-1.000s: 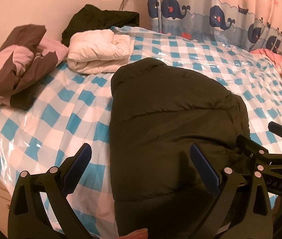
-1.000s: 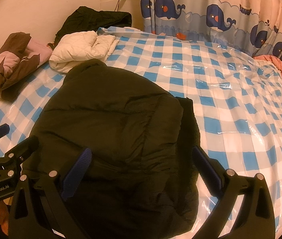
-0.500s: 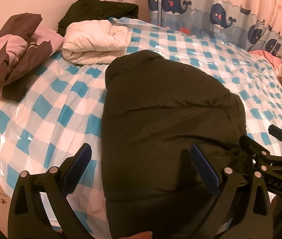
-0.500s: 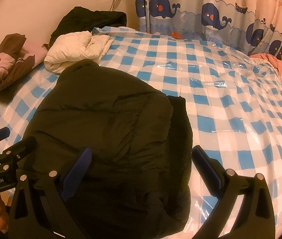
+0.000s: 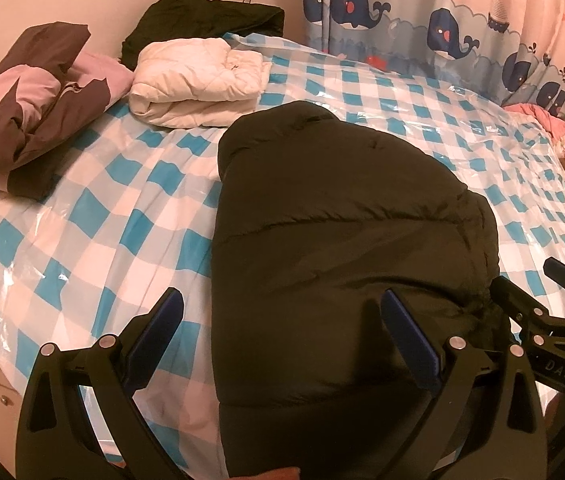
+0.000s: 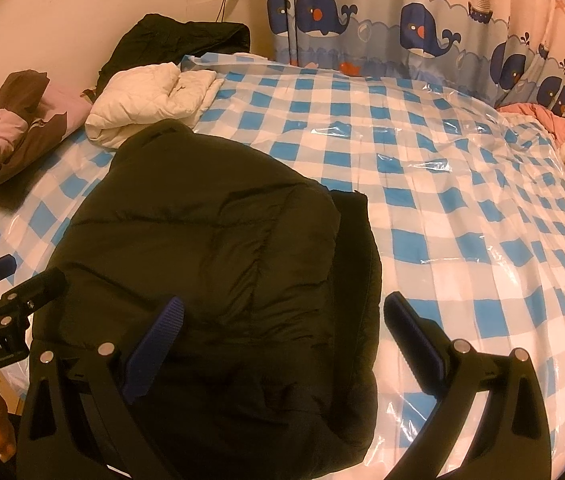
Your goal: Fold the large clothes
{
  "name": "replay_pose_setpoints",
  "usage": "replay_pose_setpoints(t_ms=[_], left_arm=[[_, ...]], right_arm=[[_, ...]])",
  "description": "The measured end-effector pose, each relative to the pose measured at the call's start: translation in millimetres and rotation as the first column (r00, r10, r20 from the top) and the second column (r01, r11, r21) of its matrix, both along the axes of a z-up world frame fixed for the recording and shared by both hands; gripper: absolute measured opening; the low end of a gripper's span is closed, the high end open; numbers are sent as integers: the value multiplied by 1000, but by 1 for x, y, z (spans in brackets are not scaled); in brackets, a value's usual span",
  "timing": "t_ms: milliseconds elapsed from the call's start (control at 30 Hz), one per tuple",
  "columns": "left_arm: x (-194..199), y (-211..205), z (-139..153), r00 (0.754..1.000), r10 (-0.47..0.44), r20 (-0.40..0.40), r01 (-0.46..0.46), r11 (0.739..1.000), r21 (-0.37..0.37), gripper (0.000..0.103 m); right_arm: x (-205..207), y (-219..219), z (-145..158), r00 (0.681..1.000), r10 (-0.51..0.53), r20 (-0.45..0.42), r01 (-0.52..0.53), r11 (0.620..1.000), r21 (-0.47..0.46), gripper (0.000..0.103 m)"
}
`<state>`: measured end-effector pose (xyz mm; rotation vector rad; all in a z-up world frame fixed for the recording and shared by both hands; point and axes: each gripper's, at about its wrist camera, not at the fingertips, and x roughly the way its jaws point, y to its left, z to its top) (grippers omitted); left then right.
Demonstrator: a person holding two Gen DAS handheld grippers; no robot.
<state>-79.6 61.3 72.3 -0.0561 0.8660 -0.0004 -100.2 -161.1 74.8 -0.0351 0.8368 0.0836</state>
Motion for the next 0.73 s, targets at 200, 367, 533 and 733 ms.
replay_pose_setpoints(t_ms=[200, 367, 533, 733], left_arm=[[4, 8, -5, 999, -34, -43, 29, 994, -101, 95], [-13, 9, 10, 994, 0, 111, 8, 998, -70, 95], [-7, 0, 10, 997, -2, 77, 1, 1000, 7, 95], [-9, -7, 11, 997, -13, 82, 8, 999, 54, 95]], right_arm=[[0, 0, 0, 1000, 1, -1, -1, 1000, -1, 96], [-1, -1, 1, 1000, 2, 3, -2, 1000, 0, 96], [-2, -3, 1, 1000, 2, 11, -2, 1000, 9, 96], [-1, -3, 1, 1000, 2, 8, -2, 1000, 8, 96]])
